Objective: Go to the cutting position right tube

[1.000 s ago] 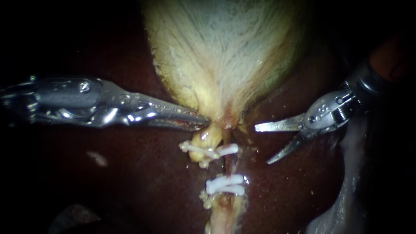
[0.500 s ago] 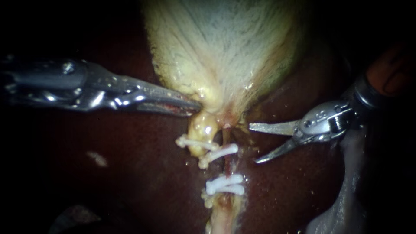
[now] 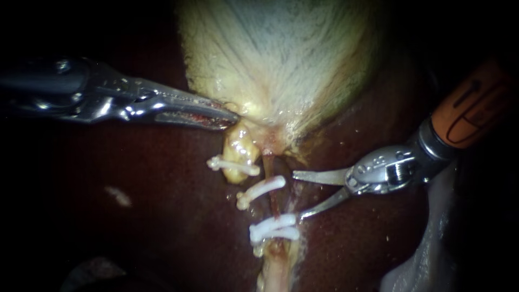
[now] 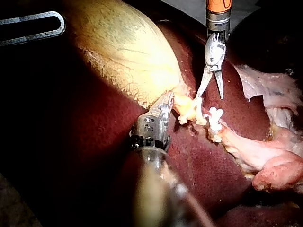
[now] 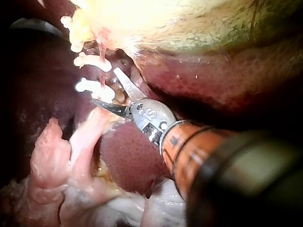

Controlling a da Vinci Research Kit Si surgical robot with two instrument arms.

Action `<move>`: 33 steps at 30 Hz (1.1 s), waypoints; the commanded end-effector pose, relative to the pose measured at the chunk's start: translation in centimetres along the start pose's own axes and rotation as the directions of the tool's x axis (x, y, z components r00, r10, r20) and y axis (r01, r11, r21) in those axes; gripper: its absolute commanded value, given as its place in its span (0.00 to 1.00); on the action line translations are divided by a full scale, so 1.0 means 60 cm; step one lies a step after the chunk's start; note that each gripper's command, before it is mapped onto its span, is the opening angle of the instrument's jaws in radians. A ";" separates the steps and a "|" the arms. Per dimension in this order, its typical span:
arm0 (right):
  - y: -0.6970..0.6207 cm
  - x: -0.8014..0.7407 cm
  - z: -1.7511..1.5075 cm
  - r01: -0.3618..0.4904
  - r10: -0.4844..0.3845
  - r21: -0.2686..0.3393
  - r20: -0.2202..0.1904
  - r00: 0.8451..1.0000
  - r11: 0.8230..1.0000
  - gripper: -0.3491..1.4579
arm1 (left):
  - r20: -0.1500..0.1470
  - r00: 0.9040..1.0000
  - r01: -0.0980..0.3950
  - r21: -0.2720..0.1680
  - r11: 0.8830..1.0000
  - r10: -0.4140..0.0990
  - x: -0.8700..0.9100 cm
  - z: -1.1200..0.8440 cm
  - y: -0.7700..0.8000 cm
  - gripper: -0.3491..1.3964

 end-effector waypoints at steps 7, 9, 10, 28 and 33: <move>-0.0003 0.0000 0.0032 -0.015 0.015 0.029 0.003 1.000 0.999 0.85 | 0.000 1.000 0.000 0.000 1.000 0.000 0.0000 0.0000 0.0000 0.00; -0.0002 0.0002 0.0038 -0.012 0.012 0.031 0.004 1.000 0.999 0.85 | 0.000 1.000 0.000 0.000 1.000 0.000 0.0000 0.0000 0.0000 0.00; -0.0002 0.0002 0.0040 -0.012 0.012 0.031 0.004 1.000 0.999 0.84 | 0.000 1.000 0.000 0.000 1.000 0.000 0.0000 0.0000 0.0000 0.00; 0.0005 0.0015 0.0066 -0.053 0.053 0.072 0.009 0.999 0.996 0.62 | 0.000 1.000 0.000 -0.001 1.000 0.000 0.0000 0.0001 -0.0002 0.00; 0.0005 0.0015 0.0073 -0.048 0.048 0.075 0.010 0.999 0.996 0.61 | 0.000 1.000 0.000 -0.002 1.000 0.000 0.0000 0.0001 -0.0002 0.00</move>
